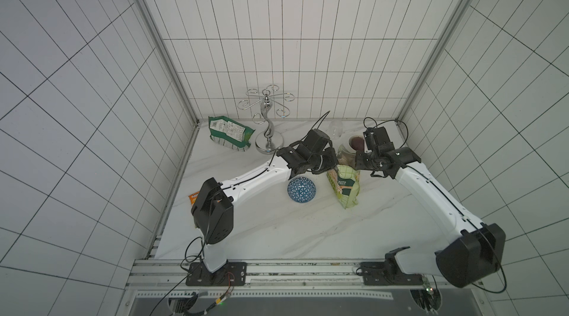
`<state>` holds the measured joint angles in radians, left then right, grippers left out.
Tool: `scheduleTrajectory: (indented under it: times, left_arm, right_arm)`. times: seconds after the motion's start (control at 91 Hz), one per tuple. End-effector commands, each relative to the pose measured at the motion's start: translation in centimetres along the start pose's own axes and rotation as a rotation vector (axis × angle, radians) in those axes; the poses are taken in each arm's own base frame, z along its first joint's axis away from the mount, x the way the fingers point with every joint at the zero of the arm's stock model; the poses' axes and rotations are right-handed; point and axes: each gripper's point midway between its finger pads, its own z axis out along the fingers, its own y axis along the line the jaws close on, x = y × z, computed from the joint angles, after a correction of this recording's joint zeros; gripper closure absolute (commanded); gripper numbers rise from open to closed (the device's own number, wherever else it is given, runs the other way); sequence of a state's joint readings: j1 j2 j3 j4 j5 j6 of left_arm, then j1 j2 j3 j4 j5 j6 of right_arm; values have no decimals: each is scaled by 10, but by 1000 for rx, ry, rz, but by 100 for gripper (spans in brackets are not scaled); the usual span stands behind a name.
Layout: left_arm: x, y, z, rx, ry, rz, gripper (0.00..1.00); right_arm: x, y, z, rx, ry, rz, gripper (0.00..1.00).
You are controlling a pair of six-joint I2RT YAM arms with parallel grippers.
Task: Pour the oats into the breakfast bowl
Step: Open the oats bag at the center of the board.
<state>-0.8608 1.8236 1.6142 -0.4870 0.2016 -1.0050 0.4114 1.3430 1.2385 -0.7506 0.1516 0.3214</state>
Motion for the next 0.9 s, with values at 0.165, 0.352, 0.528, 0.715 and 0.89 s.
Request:
scheduleTrajectory:
  times: [0.165, 0.352, 0.528, 0.715, 0.89]
  left_arm:
    - [-16, -10, -1, 23, -40, 39, 100]
    - [-18, -11, -3, 23, -43, 52, 100]
    - [-19, -10, -2, 12, -34, 59, 100]
    - [-23, -9, -4, 8, -44, 63, 100]
    - [-26, -10, -4, 5, -42, 68, 100]
  right_arm:
    - [-17, 1, -12, -97, -129, 78, 82]
    - [-7, 5, -39, -179, -181, 100, 26]
    - [29, 8, -65, -198, -232, 89, 0]
    - [70, 19, -61, -253, -282, 135, 1]
    - [103, 27, -28, -171, -345, 28, 1]
